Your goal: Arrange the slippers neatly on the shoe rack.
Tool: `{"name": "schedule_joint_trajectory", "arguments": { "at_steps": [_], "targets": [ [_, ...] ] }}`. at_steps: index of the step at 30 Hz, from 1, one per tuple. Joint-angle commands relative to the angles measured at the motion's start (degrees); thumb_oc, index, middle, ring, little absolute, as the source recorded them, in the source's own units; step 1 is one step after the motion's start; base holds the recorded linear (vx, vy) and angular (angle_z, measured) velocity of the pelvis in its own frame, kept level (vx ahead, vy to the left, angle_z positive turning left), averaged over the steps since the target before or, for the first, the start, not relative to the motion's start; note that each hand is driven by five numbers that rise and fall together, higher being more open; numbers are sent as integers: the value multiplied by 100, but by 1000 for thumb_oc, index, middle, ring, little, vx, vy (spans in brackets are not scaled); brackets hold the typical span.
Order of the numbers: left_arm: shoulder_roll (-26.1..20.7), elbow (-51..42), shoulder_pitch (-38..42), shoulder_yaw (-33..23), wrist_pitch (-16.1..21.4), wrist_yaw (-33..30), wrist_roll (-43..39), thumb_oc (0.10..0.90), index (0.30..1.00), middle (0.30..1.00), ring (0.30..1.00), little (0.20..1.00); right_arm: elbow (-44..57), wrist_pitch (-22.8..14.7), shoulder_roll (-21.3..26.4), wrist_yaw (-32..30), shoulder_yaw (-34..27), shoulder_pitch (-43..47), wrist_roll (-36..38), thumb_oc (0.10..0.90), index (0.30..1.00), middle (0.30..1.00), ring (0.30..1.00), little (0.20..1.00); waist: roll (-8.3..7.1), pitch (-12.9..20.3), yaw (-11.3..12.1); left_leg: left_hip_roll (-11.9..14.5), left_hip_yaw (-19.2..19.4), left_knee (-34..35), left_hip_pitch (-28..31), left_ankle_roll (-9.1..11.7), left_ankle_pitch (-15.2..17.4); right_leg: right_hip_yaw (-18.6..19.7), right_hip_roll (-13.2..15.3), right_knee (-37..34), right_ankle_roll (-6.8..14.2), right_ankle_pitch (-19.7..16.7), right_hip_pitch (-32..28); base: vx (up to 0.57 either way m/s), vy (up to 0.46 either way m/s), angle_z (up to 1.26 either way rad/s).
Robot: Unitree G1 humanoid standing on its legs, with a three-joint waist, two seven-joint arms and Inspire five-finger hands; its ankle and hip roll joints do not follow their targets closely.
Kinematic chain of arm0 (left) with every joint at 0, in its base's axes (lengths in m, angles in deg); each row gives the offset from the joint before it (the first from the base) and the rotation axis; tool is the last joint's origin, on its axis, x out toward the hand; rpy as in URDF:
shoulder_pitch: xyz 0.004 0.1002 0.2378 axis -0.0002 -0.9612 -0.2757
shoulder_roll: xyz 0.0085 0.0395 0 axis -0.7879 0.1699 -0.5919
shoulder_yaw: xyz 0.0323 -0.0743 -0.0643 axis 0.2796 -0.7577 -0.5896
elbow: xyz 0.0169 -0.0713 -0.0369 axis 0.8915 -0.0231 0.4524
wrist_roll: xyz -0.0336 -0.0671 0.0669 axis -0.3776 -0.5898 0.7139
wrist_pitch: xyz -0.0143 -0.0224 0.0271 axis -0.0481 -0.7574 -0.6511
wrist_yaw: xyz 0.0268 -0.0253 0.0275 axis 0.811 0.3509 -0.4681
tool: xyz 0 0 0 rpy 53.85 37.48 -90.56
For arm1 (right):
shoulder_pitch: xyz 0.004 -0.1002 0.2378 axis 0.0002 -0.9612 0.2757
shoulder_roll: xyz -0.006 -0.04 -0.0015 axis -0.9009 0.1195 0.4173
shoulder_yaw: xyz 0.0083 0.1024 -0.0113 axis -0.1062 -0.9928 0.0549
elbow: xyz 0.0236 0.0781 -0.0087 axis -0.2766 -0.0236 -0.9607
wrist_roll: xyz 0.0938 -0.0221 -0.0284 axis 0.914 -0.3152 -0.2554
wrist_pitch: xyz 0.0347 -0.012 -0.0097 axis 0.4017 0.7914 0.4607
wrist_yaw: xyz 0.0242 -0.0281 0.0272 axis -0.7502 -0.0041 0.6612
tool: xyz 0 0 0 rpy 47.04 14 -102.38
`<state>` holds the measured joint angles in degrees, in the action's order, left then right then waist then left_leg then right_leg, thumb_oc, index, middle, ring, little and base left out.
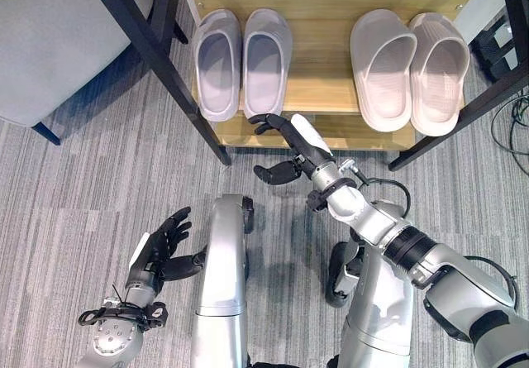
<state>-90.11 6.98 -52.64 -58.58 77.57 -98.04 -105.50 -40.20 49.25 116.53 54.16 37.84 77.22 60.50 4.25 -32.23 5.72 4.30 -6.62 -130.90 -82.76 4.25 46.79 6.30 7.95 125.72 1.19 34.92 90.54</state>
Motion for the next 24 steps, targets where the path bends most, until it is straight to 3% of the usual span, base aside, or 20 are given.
{"name": "schedule_joint_trajectory", "arguments": {
  "at_steps": [1, 13, 24],
  "targets": [
    [106, -471, 180, 421, 568, -48, -43, 800, 900, 900, 900, 900, 97, -285, -154, -457, -408, 999, -144, 800, 900, 900, 900, 900, 290, 244, 332, -506, 34, 1283, -720, -101, -1022, 132, 204, -139, -461, 181, -59, 0, 0, 0],
    [95, -480, 172, 382, 545, -30, -66, 800, 900, 900, 900, 900, 126, -288, -155, -358, -325, 1051, -83, 800, 900, 900, 900, 900, 283, 244, 337, -501, 18, 1292, -720, -82, -1032, 112, 198, -146, -473, 178, -59, 0, 0, 0],
    [18, -531, 47, 218, 485, 120, -74, 800, 900, 900, 900, 900, 937, -438, 510, 462, 91, 743, 706, 800, 900, 900, 900, 900, 201, 244, 284, -463, 5, 1331, -720, -60, -1063, 88, 243, -174, -461, 179, -59, 0, 0, 0]
  ]
}}
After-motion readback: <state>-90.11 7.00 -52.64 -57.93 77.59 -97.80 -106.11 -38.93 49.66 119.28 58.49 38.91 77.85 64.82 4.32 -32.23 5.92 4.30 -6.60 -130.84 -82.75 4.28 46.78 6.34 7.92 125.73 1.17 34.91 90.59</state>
